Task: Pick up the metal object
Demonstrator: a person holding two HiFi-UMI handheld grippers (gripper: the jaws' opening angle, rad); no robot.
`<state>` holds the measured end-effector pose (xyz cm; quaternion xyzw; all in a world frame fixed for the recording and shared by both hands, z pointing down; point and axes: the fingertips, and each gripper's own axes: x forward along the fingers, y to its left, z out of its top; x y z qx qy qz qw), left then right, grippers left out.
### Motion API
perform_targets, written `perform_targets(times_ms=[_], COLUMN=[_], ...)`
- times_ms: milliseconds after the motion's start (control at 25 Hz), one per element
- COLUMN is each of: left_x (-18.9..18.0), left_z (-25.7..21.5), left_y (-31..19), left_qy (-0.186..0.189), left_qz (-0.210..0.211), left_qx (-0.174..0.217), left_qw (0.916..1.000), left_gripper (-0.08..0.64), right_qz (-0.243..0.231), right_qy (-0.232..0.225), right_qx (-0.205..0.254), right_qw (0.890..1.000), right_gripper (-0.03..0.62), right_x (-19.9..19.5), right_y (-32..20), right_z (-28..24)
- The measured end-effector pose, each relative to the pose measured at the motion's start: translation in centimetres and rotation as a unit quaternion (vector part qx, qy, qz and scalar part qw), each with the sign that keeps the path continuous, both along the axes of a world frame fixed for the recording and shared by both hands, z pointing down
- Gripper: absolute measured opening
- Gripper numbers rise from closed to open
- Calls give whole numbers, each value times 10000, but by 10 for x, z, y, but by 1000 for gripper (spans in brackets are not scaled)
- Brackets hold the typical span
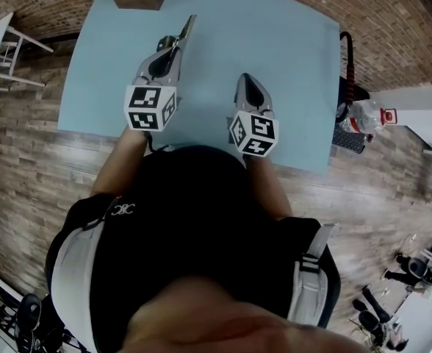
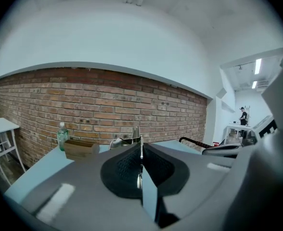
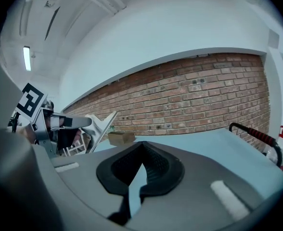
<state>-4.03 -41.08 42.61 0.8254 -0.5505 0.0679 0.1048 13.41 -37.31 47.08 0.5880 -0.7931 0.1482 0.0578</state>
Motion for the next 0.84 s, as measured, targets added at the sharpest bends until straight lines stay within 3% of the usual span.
perform_targets(times_ms=[840], left_x=[7], left_z=[3], left_y=[11], left_qy=[3], left_qz=[20], left_qx=[33], left_qw=[10000], left_gripper=[2], right_qz=[188], right_qy=[171], right_qx=[58], right_qw=[9997], right_gripper=[11], right_x=[7], right_y=[12], right_z=[-7])
